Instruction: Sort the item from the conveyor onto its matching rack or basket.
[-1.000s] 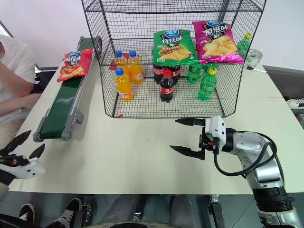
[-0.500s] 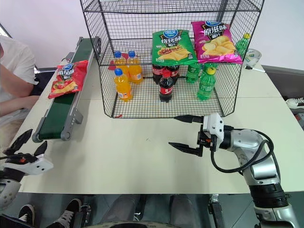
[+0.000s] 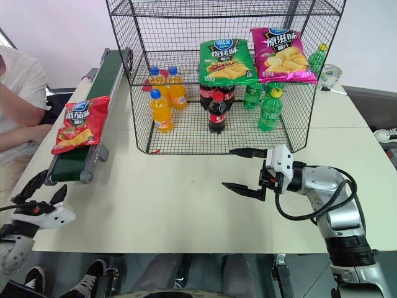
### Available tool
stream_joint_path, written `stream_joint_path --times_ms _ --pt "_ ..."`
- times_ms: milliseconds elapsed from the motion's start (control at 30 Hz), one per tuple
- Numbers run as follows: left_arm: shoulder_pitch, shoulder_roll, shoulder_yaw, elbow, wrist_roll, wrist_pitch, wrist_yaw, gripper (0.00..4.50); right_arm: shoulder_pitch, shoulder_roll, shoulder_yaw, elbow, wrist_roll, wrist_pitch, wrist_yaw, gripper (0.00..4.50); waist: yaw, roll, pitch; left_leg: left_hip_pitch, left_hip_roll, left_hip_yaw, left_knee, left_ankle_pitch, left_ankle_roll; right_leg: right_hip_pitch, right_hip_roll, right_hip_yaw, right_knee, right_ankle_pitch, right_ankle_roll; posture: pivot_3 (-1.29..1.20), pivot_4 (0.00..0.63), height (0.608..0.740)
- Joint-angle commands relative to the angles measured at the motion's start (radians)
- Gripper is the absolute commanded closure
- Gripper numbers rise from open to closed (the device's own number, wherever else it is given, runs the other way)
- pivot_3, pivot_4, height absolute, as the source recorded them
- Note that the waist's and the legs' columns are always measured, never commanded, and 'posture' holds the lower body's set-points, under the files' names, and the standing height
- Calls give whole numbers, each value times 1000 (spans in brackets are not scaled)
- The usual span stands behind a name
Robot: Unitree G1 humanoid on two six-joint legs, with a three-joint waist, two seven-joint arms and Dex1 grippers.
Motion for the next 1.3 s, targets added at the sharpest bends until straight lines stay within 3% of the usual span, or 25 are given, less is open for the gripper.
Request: stream_joint_path --times_ms 33,833,933,1133,1300 --pt "-19 -9 -14 -20 -20 19 6 519 2 -11 -22 -26 15 -6 2 0 0 0 0 0 0 0 0 0 0 0 0 0 0 0 0 0 150 740" --pt "11 -33 -3 -133 -34 100 3 519 2 -17 -18 -32 28 7 20 0 0 0 0 0 1 -1 1 1 -1 0 1 0 1 0 -1 0 150 740" --pt "15 -37 7 -137 -51 110 1 1351 -9 -18 -22 -13 19 -1 20 0 0 0 0 0 1 -1 1 1 -1 0 1 0 1 0 -1 0 150 740" --pt "23 -40 14 -139 -76 117 0 4446 -22 -21 -29 12 14 -11 20 0 0 0 0 0 1 -1 1 1 -1 0 1 0 1 0 -1 0 150 740" --pt "31 -51 6 -159 -69 130 11 4479 -29 -25 -33 22 11 -16 17 0 0 0 0 0 1 -1 2 1 -1 0 1 0 1 0 -1 0 150 740"
